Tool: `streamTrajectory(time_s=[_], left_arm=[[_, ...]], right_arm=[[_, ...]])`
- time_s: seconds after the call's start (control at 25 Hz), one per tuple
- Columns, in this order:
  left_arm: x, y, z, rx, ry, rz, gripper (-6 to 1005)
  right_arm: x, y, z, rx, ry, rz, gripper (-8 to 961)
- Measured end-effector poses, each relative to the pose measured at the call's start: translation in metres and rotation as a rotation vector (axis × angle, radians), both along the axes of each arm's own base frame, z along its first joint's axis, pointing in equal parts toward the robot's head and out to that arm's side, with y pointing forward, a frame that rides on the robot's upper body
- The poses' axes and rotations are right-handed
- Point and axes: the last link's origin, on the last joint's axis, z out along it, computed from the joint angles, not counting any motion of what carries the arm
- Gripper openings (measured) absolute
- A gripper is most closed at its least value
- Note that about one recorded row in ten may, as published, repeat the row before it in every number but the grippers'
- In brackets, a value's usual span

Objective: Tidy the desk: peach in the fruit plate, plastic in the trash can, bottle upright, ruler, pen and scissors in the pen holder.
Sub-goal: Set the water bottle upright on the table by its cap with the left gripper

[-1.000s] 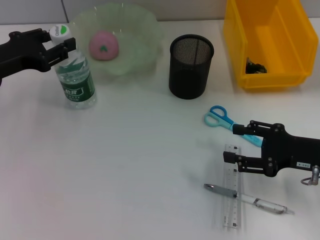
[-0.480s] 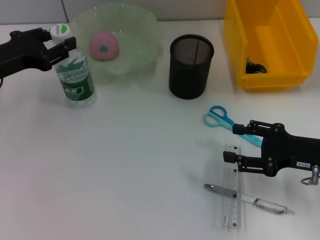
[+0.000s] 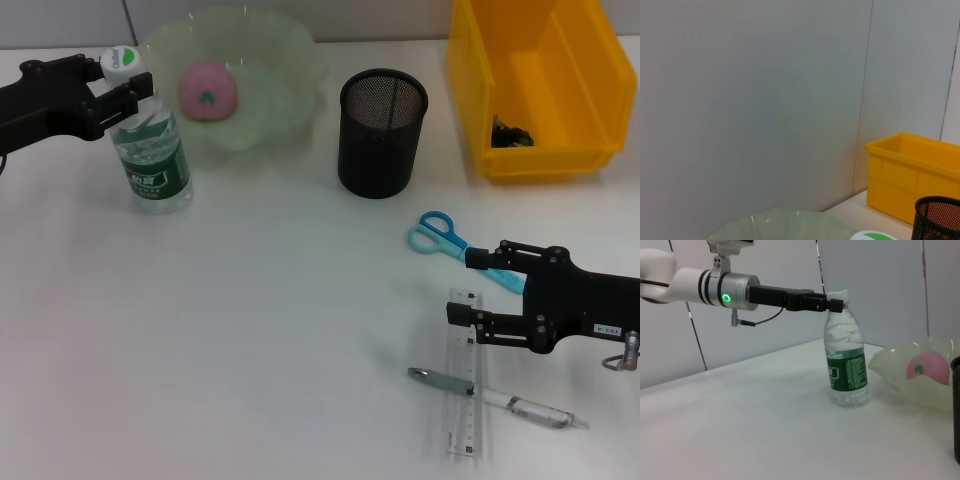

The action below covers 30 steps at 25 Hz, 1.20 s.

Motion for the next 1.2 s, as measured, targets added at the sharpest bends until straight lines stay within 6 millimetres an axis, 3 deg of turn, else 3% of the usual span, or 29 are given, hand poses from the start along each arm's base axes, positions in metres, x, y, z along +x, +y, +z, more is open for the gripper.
streamTrajectory(time_s=[1.2], left_arm=[[0.0007, 0.0011, 0.0010, 0.002, 0.003, -0.003, 522]], right_arm=[[-0.0008, 0.0024, -0.0002, 0.003, -0.005, 0.002, 759]])
